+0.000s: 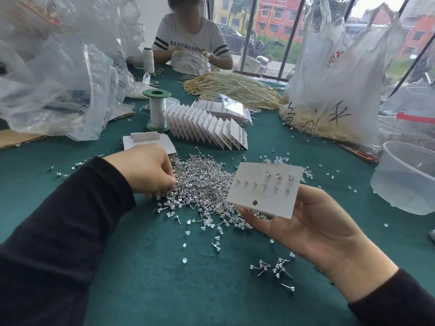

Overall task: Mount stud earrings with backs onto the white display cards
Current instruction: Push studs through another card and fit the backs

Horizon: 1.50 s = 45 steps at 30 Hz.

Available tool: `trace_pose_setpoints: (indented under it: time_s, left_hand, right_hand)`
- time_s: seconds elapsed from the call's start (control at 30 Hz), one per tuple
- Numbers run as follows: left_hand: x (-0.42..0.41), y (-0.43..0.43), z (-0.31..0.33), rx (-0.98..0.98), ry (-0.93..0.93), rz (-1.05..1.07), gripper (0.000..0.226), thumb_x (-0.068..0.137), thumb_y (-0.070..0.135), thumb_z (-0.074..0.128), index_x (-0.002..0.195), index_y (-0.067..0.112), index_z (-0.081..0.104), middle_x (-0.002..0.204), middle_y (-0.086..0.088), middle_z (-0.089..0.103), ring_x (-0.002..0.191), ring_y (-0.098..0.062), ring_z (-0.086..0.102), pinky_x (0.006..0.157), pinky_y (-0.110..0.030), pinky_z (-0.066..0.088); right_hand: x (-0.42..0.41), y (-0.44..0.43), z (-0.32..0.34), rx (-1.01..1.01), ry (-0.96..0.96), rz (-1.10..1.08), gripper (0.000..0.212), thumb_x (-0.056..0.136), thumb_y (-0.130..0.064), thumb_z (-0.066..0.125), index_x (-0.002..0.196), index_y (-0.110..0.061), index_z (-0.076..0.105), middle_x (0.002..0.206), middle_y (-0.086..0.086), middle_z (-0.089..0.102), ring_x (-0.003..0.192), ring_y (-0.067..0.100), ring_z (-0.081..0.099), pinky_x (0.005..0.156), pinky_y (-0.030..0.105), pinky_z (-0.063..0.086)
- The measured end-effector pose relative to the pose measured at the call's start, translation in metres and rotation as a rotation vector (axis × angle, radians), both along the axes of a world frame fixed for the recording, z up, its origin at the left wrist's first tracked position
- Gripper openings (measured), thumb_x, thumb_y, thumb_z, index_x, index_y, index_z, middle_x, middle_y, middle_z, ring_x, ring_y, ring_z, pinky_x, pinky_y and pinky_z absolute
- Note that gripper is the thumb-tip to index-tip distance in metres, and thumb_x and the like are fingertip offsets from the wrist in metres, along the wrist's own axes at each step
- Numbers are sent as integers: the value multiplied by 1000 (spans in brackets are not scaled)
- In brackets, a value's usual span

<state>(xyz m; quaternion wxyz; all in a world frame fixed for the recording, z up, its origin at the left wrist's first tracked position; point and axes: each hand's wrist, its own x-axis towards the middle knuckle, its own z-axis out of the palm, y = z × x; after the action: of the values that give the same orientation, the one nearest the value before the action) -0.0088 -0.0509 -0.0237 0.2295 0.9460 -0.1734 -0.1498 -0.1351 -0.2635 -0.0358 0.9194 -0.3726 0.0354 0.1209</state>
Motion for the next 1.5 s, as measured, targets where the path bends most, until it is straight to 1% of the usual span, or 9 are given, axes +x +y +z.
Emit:
trace_pose_setpoints:
  time_s: [0.13,0.33,0.43,0.57,0.77,0.87,1.1,1.33,1.5]
  left_hand:
    - [-1,1,1,16,-10,-38,9,76,24,71,69,18,70,67,-2,70,65,-20,68,63,-26,55]
    - [-4,-3,7,9,-194,-53,18,75,17,68,60,27,64,62,14,59,60,0,52,52,-14,37]
    - [-6,-4,10,-201,-277,-74,16,77,15,63,64,23,62,59,5,63,56,-4,57,53,-14,39]
    - [-19,-18,9,-619,-8,-223,8,83,6,59,77,11,59,69,-3,71,58,-11,65,52,-19,52]
    - [-33,-31,7,-887,144,-323,22,56,23,75,73,9,71,67,-7,72,57,-14,66,54,-19,52]
    - [-37,-37,5,-933,182,-340,21,55,17,75,72,5,72,64,-7,72,56,-14,66,53,-19,53]
    - [-42,-42,5,-875,-12,-333,25,53,26,74,71,8,73,71,-13,72,59,-17,64,56,-22,55]
    - [-47,-43,6,-762,-151,-356,24,55,33,72,69,14,73,68,-9,73,64,-31,68,63,-44,56]
    - [-49,-45,7,-788,-196,-358,26,54,37,73,66,14,70,70,-8,72,67,-27,67,66,-42,56]
  right_hand:
    - [-1,0,1,-56,14,-4,34,66,-12,67,99,-3,72,116,22,64,104,38,63,81,49,55]
    - [0,0,0,-35,7,9,40,62,-9,75,102,-2,71,118,22,63,105,38,62,82,49,54]
    - [1,-1,-1,-13,3,27,50,56,-8,82,104,-1,70,118,23,63,105,39,62,84,50,53]
    - [2,0,-2,-27,3,53,56,51,-10,87,104,-2,70,117,22,63,103,37,63,81,47,55]
    - [3,2,-3,-41,-25,73,61,52,-13,87,108,-2,67,116,21,64,101,34,64,81,43,55]
    - [3,2,-4,-52,-52,107,59,56,-16,85,111,-3,66,114,20,65,103,33,63,83,41,53]
    - [3,3,-5,-128,-84,124,49,58,-20,84,103,-7,71,101,13,70,95,27,66,87,41,52]
    - [2,9,-3,-270,-27,51,35,62,-15,69,96,-6,73,93,15,70,86,27,68,74,38,57]
    - [0,9,-1,-233,-24,53,30,66,-8,65,95,-2,72,93,17,71,85,28,69,70,39,58]
